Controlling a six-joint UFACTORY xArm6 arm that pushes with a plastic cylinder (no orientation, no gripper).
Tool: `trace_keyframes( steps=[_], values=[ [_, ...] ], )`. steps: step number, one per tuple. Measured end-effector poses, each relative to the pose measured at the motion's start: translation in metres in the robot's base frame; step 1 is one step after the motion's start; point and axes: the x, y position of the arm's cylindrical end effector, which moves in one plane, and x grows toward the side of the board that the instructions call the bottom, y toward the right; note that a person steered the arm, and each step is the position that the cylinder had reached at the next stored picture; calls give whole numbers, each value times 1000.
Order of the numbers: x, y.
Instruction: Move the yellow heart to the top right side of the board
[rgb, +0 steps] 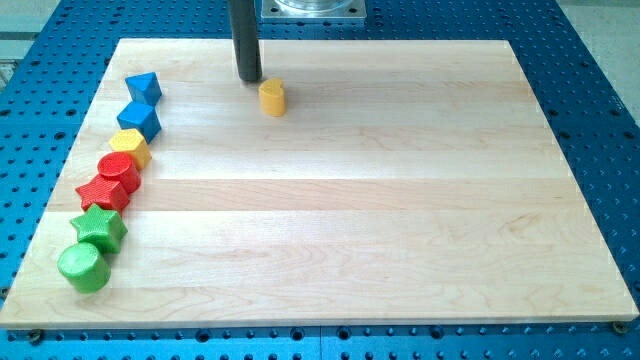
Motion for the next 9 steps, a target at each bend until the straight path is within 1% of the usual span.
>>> trace_keyframes(
  steps=[1,2,3,4,5,6,7,8,9],
  values=[
    [51,-4],
    [55,91],
    [22,99],
    [-3,79],
    [-31,32],
    [-32,16],
    [-69,18],
    [-65,77],
    [-48,120]
  ],
)
